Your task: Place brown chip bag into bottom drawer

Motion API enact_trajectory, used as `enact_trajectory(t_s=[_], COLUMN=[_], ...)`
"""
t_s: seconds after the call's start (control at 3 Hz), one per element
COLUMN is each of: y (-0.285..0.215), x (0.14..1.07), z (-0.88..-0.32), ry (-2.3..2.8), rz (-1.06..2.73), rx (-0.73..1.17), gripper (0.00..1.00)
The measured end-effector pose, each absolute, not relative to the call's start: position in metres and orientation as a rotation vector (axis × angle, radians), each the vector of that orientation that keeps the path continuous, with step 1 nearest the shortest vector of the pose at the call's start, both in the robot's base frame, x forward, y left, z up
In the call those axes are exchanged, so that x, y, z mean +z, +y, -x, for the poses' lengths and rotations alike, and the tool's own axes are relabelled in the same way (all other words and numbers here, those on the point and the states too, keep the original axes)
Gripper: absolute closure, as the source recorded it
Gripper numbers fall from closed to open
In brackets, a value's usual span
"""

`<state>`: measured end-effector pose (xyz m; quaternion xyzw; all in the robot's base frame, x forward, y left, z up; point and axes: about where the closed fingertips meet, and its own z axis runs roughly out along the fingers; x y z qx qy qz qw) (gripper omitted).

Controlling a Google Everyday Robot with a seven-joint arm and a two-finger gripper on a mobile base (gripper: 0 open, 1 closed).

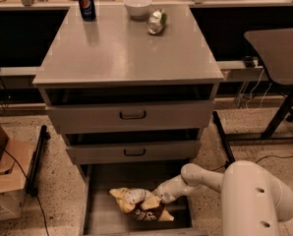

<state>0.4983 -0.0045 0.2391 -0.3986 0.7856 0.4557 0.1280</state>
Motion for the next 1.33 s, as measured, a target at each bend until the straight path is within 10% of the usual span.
enact_trajectory(t_s=[0.33,1.33], y=[-0.015,-0.027], x=[0.208,0.188], z=[-0.499,-0.499], ry=[2.342,2.387], rz=[1.102,1.033], rx=[1.36,1.367], gripper=[1.0,0.27])
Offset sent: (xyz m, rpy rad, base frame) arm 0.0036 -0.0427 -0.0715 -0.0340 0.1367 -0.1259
